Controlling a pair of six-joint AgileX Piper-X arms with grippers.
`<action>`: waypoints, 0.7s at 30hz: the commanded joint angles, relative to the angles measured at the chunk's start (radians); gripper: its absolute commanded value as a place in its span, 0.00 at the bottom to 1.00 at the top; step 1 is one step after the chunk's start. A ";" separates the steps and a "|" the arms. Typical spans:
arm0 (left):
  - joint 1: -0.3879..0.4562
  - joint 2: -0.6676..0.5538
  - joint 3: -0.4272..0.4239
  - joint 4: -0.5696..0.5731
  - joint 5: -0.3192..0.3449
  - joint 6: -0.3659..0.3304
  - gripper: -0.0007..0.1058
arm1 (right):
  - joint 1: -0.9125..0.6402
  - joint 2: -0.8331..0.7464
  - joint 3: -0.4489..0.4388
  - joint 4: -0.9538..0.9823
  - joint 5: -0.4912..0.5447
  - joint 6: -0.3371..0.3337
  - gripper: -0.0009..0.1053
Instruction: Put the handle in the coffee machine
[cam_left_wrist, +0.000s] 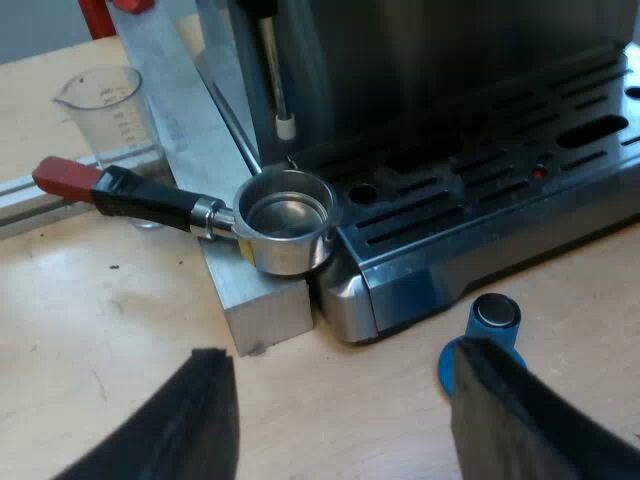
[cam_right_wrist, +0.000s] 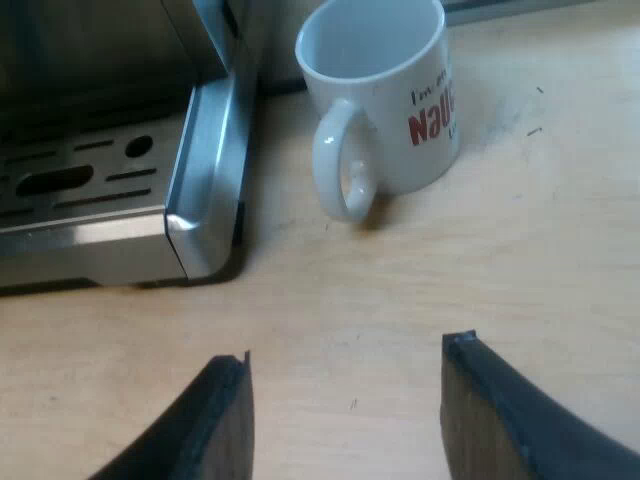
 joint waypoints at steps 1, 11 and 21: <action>-0.005 -0.137 0.007 -0.044 -0.016 -0.017 0.48 | 0.001 -0.048 0.014 -0.009 -0.005 -0.002 0.44; -0.007 -0.132 0.017 -0.065 -0.022 -0.017 0.48 | 0.001 -0.046 0.048 -0.029 -0.005 0.003 0.44; -0.007 -0.132 0.017 -0.065 -0.010 -0.010 0.48 | 0.001 -0.046 0.048 -0.029 0.000 0.005 0.44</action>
